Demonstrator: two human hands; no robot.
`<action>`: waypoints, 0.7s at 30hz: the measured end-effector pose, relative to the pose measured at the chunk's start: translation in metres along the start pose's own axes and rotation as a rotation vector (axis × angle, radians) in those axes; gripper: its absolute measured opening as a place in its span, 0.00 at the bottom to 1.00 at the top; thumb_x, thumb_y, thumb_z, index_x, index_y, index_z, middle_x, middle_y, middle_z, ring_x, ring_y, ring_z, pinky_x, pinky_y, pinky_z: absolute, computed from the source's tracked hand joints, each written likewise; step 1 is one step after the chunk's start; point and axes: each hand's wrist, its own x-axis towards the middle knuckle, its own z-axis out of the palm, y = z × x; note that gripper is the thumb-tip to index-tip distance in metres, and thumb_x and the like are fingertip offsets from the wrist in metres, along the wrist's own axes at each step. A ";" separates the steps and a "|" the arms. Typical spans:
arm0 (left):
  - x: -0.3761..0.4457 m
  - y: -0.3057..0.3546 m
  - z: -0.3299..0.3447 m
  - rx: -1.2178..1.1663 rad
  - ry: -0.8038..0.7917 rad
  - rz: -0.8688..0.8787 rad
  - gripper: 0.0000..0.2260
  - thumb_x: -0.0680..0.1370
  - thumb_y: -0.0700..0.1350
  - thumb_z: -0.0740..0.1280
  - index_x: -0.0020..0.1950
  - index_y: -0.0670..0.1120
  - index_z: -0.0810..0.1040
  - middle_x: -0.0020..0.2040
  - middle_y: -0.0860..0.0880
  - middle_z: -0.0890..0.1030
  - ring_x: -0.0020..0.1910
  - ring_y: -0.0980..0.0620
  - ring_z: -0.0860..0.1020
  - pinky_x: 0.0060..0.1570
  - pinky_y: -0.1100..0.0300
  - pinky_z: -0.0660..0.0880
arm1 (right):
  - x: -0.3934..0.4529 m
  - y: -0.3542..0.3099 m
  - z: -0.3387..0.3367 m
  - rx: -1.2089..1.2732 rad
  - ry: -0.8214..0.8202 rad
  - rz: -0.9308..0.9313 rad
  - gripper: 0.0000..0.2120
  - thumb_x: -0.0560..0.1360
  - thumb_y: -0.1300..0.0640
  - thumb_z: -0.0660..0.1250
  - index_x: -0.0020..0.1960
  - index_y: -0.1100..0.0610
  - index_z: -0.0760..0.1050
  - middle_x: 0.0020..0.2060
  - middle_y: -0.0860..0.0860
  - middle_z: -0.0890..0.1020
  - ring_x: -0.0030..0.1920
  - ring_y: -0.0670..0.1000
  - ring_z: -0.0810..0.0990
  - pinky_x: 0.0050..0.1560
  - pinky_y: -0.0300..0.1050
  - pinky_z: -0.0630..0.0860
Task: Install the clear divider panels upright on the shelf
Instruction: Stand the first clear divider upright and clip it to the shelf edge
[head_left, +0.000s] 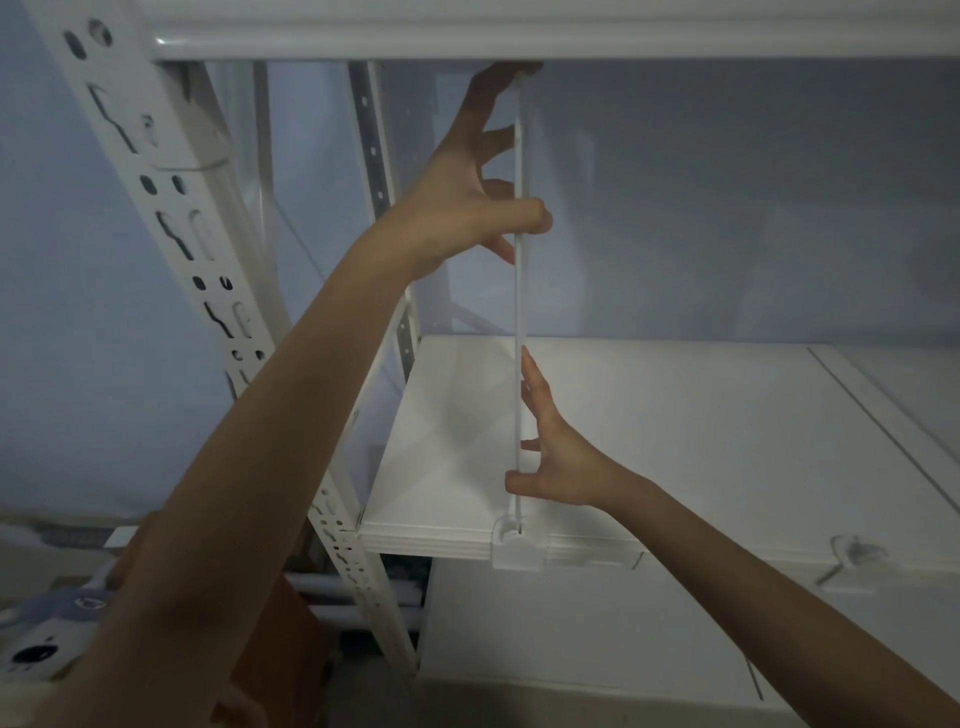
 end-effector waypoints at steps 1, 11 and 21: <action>0.000 0.000 0.000 0.003 0.003 0.004 0.40 0.71 0.34 0.71 0.74 0.52 0.52 0.75 0.45 0.57 0.66 0.48 0.70 0.33 0.67 0.77 | 0.000 0.000 0.000 -0.002 -0.003 -0.003 0.59 0.67 0.60 0.75 0.75 0.39 0.31 0.75 0.35 0.42 0.77 0.48 0.50 0.68 0.59 0.70; 0.003 0.001 0.002 0.013 -0.031 -0.015 0.42 0.70 0.37 0.72 0.75 0.54 0.49 0.74 0.43 0.62 0.57 0.51 0.77 0.34 0.64 0.78 | -0.002 0.002 -0.001 0.004 0.001 -0.011 0.59 0.67 0.62 0.75 0.75 0.40 0.31 0.75 0.34 0.43 0.76 0.46 0.53 0.66 0.58 0.72; 0.000 -0.002 0.002 -0.008 -0.022 0.037 0.41 0.68 0.39 0.72 0.73 0.52 0.52 0.73 0.44 0.62 0.59 0.49 0.76 0.34 0.66 0.78 | -0.002 0.002 0.002 -0.001 -0.001 -0.017 0.59 0.67 0.60 0.74 0.74 0.38 0.29 0.74 0.32 0.41 0.76 0.46 0.53 0.67 0.57 0.72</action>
